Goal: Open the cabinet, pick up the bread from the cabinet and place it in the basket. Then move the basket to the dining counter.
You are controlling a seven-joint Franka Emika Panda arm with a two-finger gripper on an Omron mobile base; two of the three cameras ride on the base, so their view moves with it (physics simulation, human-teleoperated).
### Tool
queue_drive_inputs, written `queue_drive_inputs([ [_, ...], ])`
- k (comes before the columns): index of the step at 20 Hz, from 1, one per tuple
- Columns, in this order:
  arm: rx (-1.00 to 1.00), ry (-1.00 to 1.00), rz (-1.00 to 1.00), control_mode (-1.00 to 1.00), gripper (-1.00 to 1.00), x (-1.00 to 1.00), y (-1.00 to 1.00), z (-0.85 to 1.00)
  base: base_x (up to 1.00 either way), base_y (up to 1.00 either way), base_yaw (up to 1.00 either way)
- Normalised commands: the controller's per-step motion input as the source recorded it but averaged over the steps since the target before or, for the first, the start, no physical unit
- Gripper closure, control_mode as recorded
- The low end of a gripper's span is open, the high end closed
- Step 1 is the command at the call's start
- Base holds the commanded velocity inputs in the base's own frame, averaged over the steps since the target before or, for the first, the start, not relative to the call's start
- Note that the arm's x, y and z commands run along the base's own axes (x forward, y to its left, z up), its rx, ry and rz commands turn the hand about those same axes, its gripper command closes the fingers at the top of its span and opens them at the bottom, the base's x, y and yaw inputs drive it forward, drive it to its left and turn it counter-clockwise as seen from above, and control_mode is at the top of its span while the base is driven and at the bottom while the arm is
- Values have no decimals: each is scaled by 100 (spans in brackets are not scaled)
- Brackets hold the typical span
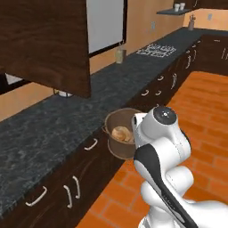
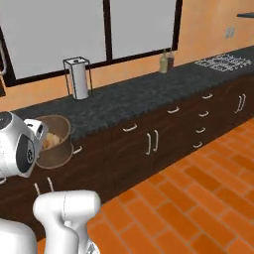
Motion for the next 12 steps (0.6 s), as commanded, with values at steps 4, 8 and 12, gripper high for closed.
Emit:
queue_drive_inputs([
  [4, 0, 0, 0, 100, 100, 0, 0, 0, 3, -18, -84],
  [8, 0, 0, 0, 100, 100, 0, 0, 0, 9, -64, -73],
  [12, 0, 0, 0, 100, 100, 0, 0, 0, 0, -67, -76],
])
